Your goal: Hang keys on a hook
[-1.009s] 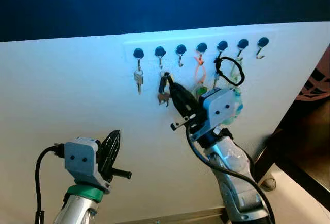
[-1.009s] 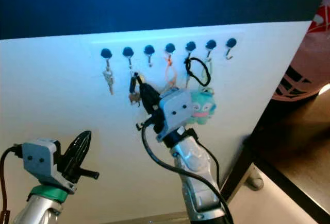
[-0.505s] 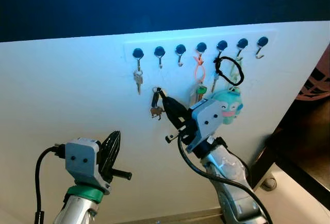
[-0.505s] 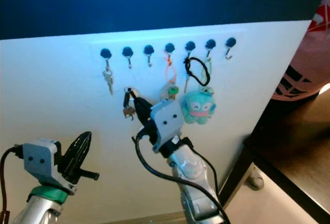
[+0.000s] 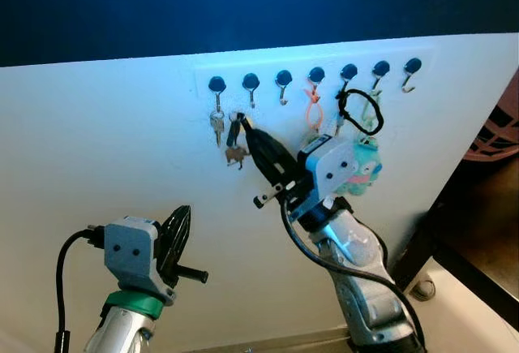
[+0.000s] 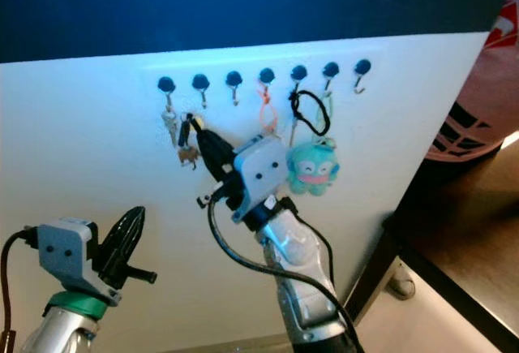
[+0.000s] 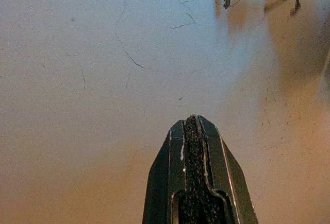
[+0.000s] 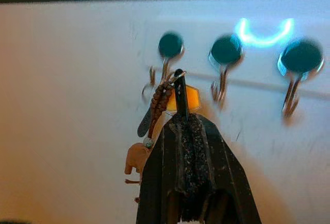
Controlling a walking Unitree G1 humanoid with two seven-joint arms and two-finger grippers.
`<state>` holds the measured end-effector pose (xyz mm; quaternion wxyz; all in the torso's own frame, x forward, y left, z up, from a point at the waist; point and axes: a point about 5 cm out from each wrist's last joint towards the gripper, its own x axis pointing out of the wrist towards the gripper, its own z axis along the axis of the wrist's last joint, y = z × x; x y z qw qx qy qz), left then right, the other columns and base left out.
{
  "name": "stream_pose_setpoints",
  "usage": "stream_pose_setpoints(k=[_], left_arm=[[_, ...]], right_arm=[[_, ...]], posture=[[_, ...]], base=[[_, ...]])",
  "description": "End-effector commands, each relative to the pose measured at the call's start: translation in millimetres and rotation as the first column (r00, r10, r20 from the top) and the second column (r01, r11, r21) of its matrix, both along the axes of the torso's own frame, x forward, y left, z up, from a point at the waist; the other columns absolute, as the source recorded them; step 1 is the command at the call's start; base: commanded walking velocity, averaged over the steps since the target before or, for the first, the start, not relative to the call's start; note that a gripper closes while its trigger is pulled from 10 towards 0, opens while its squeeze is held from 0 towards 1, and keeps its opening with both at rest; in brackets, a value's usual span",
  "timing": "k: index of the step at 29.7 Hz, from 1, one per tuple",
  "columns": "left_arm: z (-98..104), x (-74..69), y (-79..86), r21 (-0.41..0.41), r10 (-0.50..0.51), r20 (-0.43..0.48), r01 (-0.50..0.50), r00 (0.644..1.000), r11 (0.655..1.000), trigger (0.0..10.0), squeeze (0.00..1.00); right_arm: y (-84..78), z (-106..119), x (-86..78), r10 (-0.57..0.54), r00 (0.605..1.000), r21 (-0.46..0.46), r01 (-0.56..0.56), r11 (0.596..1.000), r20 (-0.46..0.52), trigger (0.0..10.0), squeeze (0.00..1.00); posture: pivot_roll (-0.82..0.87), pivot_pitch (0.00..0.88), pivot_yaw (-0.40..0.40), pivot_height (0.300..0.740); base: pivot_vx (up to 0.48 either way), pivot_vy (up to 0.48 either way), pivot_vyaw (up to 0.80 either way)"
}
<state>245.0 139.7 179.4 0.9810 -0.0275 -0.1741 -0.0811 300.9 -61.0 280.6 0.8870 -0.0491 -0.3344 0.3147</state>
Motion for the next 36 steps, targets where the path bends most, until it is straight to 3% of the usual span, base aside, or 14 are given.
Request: stream_pose_setpoints(k=[1,13,21,25,36], left_arm=[[-5,-1.0,0.7,0.013,0.004,-0.016,-0.004,1.000,1.000,10.0,0.00],[-6,-0.9,-0.7,0.016,-0.005,-0.018,0.005,1.000,1.000,10.0,0.00],[-7,-1.2,-0.9,0.018,-0.004,-0.021,0.004,1.000,1.000,10.0,0.00],[-8,-1.8,-1.6,0.017,-0.005,-0.027,0.006,1.000,1.000,10.0,0.00],[-8,-1.4,-0.7,0.022,0.000,-0.031,0.001,1.000,1.000,10.0,0.00]], right_arm=[[-0.6,3,2.3,0.001,1.000,0.005,-0.001,1.000,0.010,10.0,0.00],[-9.9,5,14.5,-0.086,0.996,0.001,0.086,0.996,-0.021,10.0,0.00],[-14.3,-6,17.9,-0.131,0.990,-0.017,0.130,0.991,-0.057,10.0,0.00],[-17.4,-20,22.2,-0.171,0.979,-0.076,0.163,0.984,-0.110,10.0,0.00],[-14.8,-35,20.6,-0.159,0.976,-0.132,0.140,0.981,-0.147,10.0,0.00]], posture=[[-0.14,0.066,0.123,0.740],[-0.15,0.062,0.122,0.740],[-0.15,0.062,0.122,0.740],[-0.14,0.073,0.121,0.740],[-0.14,0.078,0.119,0.740]], base=[[0.000,0.000,0.00],[0.000,0.000,0.00],[0.000,0.000,0.00],[0.000,0.000,0.00],[0.000,0.000,0.00]])
